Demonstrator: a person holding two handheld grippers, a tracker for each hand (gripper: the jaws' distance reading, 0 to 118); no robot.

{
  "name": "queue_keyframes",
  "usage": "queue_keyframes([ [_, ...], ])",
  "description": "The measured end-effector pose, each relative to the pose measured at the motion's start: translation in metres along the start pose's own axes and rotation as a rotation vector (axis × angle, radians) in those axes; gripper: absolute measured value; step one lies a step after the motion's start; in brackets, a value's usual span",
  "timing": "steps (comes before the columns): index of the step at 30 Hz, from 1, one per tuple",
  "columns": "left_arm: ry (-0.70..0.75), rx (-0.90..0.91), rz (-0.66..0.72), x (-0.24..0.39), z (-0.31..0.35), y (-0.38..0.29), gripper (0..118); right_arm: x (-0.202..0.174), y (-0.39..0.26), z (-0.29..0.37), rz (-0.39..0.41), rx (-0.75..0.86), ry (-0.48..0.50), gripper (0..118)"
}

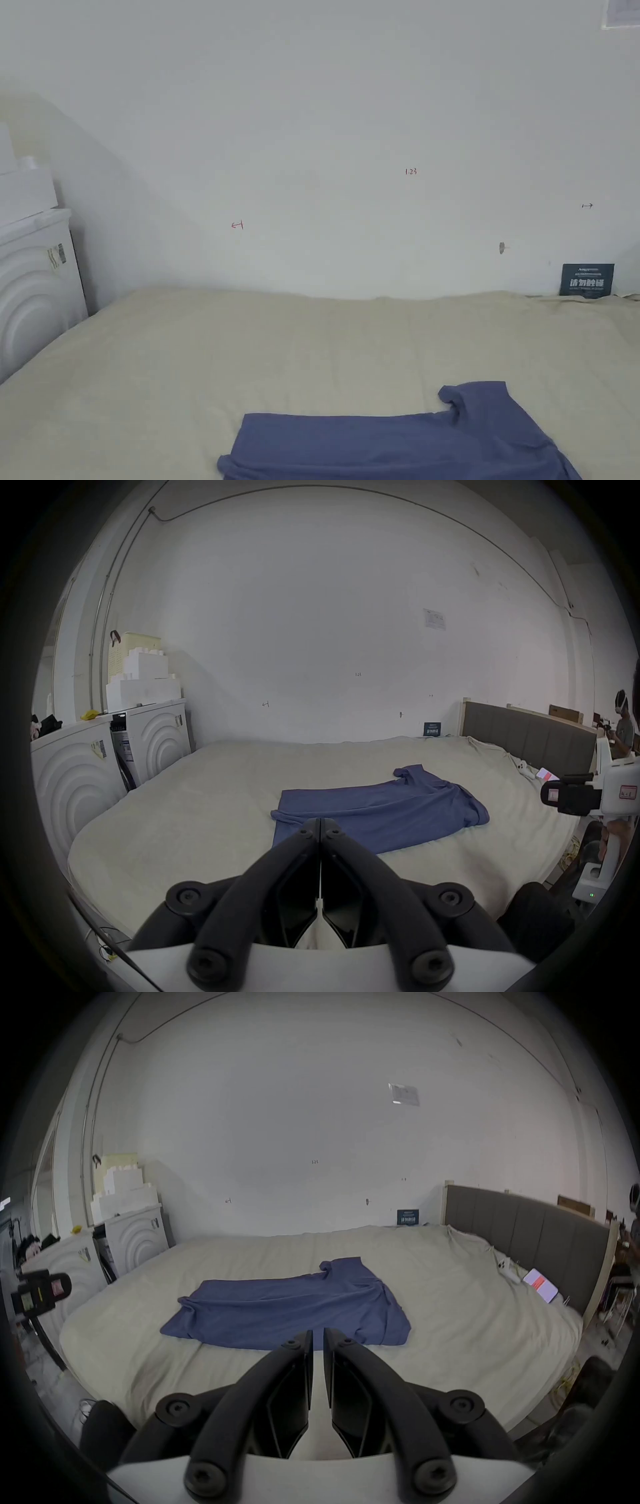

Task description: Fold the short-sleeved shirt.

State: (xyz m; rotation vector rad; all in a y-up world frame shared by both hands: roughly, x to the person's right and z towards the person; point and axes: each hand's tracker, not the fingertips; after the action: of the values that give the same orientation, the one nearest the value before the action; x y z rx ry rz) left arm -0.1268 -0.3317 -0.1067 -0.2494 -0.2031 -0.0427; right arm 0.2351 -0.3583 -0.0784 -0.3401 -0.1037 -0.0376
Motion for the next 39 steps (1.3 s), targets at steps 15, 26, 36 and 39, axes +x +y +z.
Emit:
queue_keyframes([
  [15, -0.021, -0.028, 0.044, -0.004, -0.01, -0.001, 0, -0.001, 0.008, -0.005, 0.006, 0.014, 0.034, 7],
  [26, 0.001, -0.044, 0.03, -0.006, -0.03, -0.003, 0, -0.004, 0.009, -0.017, 0.005, -0.005, 0.059, 7],
  [36, -0.001, -0.106, 0.068, -0.023, -0.082, -0.016, 0, -0.001, 0.003, -0.035, -0.029, -0.042, 0.067, 7],
  [39, 0.007, -0.142, 0.075, -0.031, -0.11, -0.023, 2, 0.0, 0.0, -0.042, -0.035, -0.067, 0.074, 7],
])
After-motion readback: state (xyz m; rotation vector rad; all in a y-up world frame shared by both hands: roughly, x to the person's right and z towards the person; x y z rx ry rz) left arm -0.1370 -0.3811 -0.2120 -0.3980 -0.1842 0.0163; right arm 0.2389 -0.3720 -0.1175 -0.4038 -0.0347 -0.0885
